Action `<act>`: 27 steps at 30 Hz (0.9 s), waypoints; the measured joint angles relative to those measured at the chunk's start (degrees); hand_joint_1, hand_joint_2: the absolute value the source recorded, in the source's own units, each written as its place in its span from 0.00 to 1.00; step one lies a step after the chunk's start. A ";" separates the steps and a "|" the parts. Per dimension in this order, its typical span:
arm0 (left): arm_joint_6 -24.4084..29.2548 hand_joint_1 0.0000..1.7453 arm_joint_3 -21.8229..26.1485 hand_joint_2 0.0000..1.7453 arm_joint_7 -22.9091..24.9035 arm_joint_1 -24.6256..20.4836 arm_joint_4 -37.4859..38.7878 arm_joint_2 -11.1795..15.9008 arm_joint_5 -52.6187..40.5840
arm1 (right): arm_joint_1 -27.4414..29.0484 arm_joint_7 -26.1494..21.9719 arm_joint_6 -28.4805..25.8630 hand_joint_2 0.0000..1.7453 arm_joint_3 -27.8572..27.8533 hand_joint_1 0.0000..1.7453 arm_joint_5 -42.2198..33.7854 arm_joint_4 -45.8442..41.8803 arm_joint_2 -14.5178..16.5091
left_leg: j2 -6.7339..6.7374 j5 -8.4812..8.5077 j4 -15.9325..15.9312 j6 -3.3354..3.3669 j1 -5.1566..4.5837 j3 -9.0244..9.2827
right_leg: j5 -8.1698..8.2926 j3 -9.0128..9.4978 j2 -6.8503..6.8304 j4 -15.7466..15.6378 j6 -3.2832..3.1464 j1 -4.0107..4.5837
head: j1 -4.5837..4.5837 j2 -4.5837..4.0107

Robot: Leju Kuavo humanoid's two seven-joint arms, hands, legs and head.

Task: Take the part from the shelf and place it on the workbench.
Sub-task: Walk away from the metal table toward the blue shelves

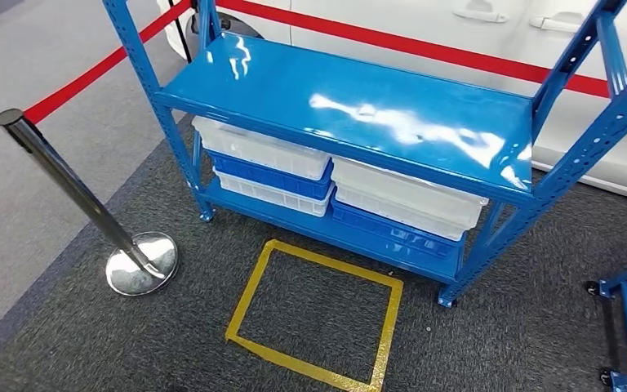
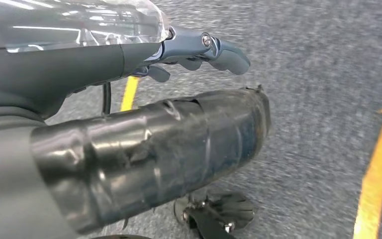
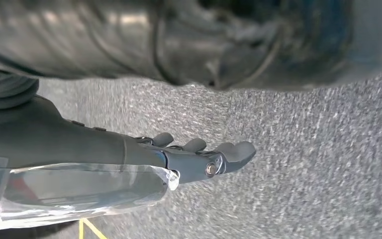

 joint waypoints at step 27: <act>0.04 0.00 0.03 0.00 0.21 0.11 0.00 -0.07 -0.02 | 0.08 0.01 -0.07 0.00 -0.02 0.00 0.10 0.02 0.04 | 4.13 -6.34 12.14 -1.07 -0.16 -4.52 | 0.35 0.06 -3.00 -0.63 -0.68 -0.06 | -0.01 0.00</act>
